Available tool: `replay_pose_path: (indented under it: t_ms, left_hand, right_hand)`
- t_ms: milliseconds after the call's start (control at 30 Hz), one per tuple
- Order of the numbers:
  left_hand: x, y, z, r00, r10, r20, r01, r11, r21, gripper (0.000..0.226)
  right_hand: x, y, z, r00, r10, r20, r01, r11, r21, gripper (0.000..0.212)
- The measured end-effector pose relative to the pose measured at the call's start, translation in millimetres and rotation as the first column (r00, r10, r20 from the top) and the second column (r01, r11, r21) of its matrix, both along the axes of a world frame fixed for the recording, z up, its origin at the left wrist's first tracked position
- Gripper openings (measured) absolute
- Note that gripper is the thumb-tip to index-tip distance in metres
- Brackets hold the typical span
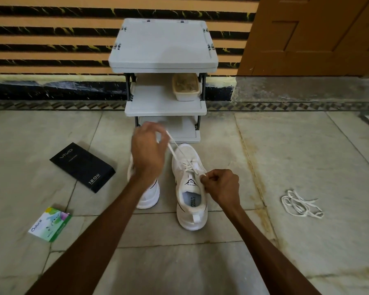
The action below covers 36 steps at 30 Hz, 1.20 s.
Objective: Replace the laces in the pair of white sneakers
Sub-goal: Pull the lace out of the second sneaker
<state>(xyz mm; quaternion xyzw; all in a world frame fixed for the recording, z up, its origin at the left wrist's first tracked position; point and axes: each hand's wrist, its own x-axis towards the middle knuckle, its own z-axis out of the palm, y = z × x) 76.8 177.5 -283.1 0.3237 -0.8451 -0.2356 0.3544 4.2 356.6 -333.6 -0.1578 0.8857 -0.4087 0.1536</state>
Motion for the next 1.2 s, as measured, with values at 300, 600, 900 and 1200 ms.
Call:
replay_pose_path:
  t_ms: [300,600,900,1200]
  left_hand:
    - [-1,16,-23,0.947,-0.295,-0.126,0.282,0.579,0.765,0.014]
    - [-4,34,-36,0.918,-0.311,0.246,0.296,0.950,0.094,0.012]
    - [1,31,-24,0.914,0.271,-0.303,-0.100,0.872,0.479,0.005]
    - [5,18,-1,0.987,0.141,-0.080,-0.083,0.866,0.492,0.037]
  right_hand:
    - [0,-3,-3,1.000,-0.017,0.023,0.017,1.000,0.009,0.013]
    - [1,-3,-2,1.000,0.000,-0.007,0.000,0.999,0.033,0.016]
    - [0,-4,-1,1.000,0.006,-0.019,-0.006,0.999,0.033,0.014]
    - [2,-3,-4,1.000,0.012,-0.019,-0.011,0.998,0.057,0.013]
